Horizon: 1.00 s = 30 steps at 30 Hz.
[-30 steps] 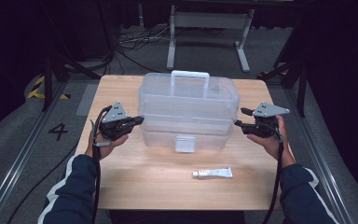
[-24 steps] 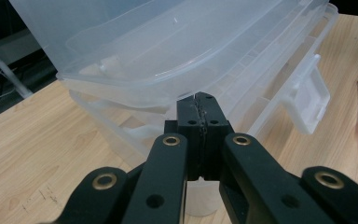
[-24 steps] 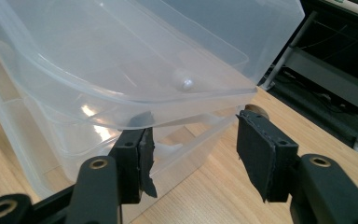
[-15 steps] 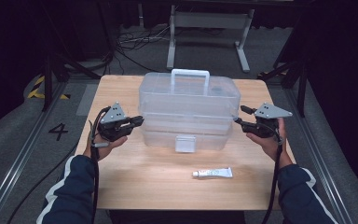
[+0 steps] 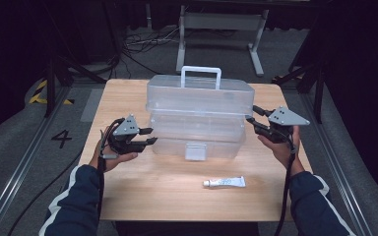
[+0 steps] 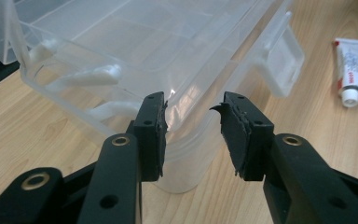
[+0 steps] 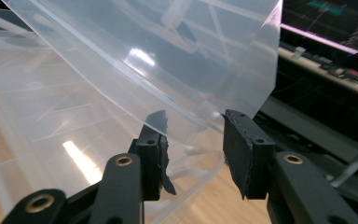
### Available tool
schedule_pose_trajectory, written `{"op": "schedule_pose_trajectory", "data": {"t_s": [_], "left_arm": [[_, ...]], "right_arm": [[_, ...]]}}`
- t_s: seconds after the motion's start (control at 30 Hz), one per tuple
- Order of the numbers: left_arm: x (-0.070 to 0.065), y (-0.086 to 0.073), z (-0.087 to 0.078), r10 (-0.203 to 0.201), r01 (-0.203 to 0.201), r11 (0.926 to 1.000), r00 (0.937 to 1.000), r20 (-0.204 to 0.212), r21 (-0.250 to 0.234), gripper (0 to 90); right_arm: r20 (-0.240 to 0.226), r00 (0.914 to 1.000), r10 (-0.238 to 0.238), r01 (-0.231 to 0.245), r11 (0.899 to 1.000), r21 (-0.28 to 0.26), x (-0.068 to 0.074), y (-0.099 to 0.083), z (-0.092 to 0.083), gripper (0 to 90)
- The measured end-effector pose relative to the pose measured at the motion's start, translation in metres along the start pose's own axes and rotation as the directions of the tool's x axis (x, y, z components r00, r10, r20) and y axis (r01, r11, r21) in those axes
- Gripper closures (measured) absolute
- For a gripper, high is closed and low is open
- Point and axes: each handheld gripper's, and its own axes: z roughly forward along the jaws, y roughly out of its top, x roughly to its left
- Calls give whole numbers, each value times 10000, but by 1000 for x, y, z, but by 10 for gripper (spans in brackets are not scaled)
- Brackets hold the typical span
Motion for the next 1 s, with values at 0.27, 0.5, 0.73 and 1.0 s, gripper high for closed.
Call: {"op": "schedule_pose_trajectory", "data": {"t_s": [0.27,0.5,0.73,1.0], "left_arm": [[3,-3,3,-93,93,10000,9999,94,30,574],[3,-4,5,-39,38,9999,10000,62,124,541],[1,-3,6,124,-126,9998,9998,150,141,533],[-3,-1,6,418,-424,9989,9988,243,223,532]], "right_arm": [[534,9985,132,-111,9992,-393,2,5,3,674],[890,9956,278,-233,9984,-510,1,8,6,694],[1102,9929,444,-394,9981,-470,-3,13,10,717],[1664,9847,511,-451,9982,-399,-6,23,15,756]]}}
